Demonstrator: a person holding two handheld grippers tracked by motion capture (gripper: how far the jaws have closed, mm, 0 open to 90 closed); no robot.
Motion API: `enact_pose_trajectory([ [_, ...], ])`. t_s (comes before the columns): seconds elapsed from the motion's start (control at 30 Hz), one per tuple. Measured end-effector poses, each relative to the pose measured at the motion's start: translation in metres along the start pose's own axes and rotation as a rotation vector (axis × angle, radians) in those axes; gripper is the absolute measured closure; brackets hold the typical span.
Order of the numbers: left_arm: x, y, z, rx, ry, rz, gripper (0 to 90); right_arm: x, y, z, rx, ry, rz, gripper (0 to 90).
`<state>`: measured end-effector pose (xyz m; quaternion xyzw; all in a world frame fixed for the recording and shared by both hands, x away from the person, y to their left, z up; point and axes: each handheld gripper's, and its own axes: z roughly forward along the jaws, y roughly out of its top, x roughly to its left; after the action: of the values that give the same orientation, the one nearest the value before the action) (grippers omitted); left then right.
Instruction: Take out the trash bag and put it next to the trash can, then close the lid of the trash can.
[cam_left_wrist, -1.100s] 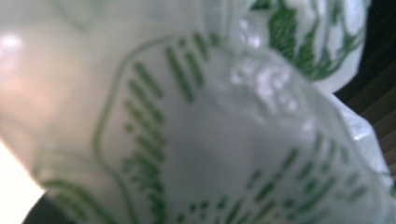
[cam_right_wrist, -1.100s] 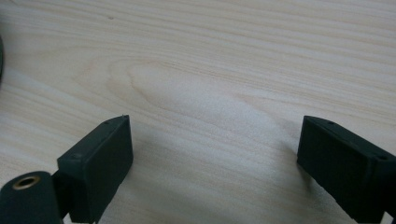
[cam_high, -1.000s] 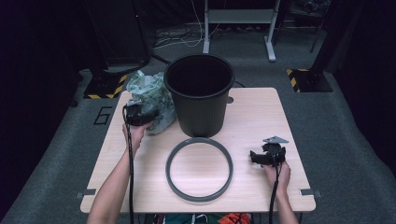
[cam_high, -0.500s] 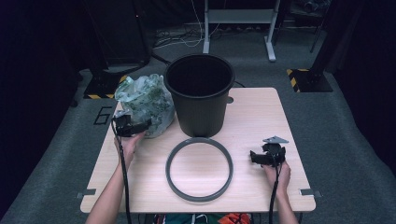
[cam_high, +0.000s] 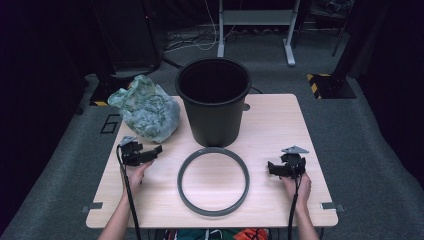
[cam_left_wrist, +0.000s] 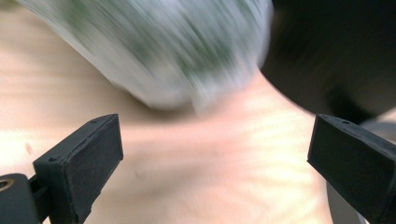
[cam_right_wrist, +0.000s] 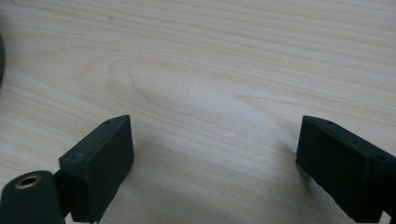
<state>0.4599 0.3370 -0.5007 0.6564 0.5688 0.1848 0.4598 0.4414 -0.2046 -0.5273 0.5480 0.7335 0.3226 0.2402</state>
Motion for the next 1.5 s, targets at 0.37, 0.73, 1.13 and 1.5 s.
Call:
enact_pose_trajectory([
  [0.37, -0.005, -0.04, -0.008, 0.071, 0.041, 0.031, 3.0, 0.0, 0.0, 0.0, 0.0, 0.001, 0.0, 10.0],
  [0.73, -0.017, -0.052, -0.018, 0.159, 0.094, 0.113, 1.1, 0.0, 0.0, 0.0, 0.0, -0.001, 0.001, 9.8],
  [1.13, -0.022, -0.054, -0.017, 0.178, 0.117, 0.149, 0.2, 0.001, 0.001, 0.001, 0.003, -0.002, 0.0, 8.8],
  [1.5, -0.026, -0.054, -0.017, 0.174, 0.061, 0.164, 0.2, 0.002, 0.0, 0.0, 0.002, -0.005, 0.0, 8.5],
])
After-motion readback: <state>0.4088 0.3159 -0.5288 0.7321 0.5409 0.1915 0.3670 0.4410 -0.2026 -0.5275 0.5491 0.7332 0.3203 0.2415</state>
